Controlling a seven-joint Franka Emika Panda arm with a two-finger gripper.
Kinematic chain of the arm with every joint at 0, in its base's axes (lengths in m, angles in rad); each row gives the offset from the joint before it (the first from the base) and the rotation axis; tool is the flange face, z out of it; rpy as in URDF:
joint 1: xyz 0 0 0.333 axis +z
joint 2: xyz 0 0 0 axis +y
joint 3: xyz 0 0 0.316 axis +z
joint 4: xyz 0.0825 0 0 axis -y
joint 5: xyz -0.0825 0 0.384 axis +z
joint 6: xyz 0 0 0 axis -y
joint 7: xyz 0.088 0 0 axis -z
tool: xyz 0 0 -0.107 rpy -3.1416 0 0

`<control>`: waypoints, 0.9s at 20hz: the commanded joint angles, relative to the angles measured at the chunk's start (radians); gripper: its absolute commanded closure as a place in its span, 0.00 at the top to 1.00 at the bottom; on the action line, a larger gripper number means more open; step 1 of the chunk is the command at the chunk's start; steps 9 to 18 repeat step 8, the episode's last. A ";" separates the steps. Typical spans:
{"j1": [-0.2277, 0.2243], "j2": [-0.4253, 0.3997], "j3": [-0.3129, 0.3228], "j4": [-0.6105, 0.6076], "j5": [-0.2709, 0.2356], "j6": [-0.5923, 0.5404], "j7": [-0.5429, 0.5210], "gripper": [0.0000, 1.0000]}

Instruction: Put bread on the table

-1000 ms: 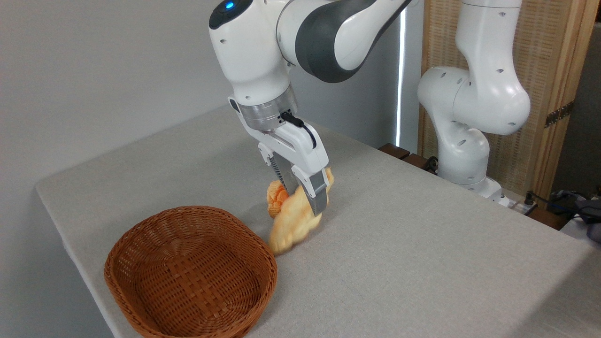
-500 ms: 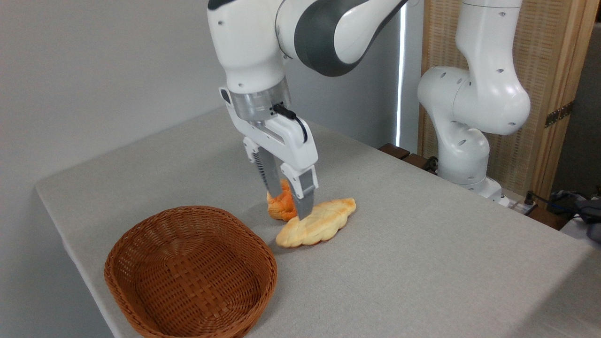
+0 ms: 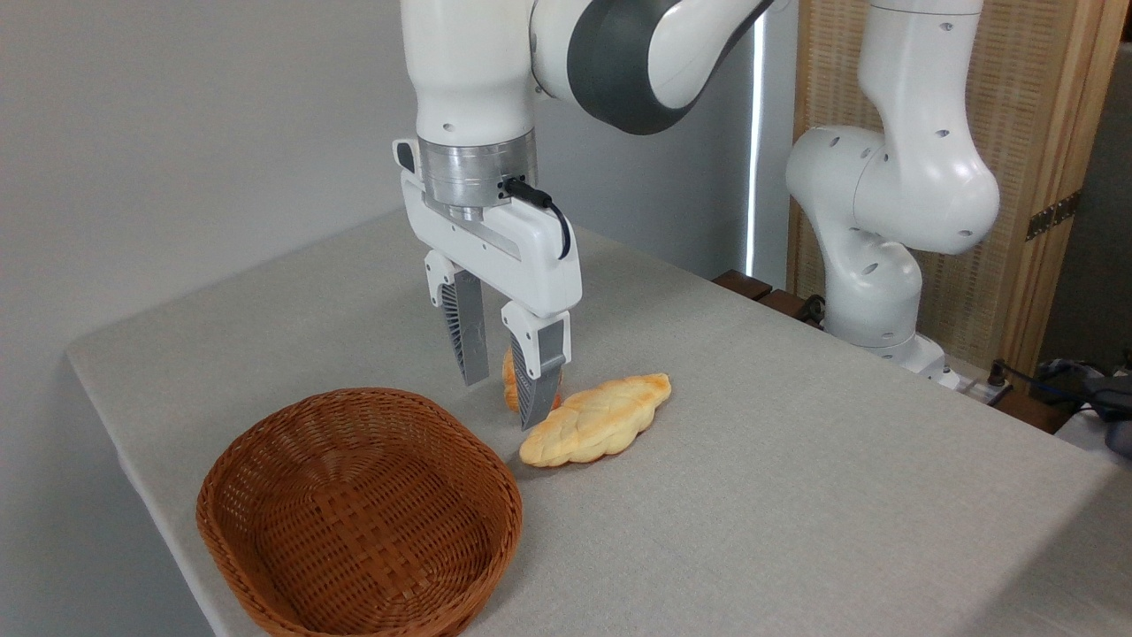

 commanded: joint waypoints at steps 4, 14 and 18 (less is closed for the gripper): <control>-0.001 0.069 0.034 0.123 -0.050 0.014 -0.088 1.00; -0.004 0.061 0.025 0.128 -0.050 0.010 -0.088 1.00; -0.004 0.061 0.025 0.128 -0.050 0.010 -0.088 1.00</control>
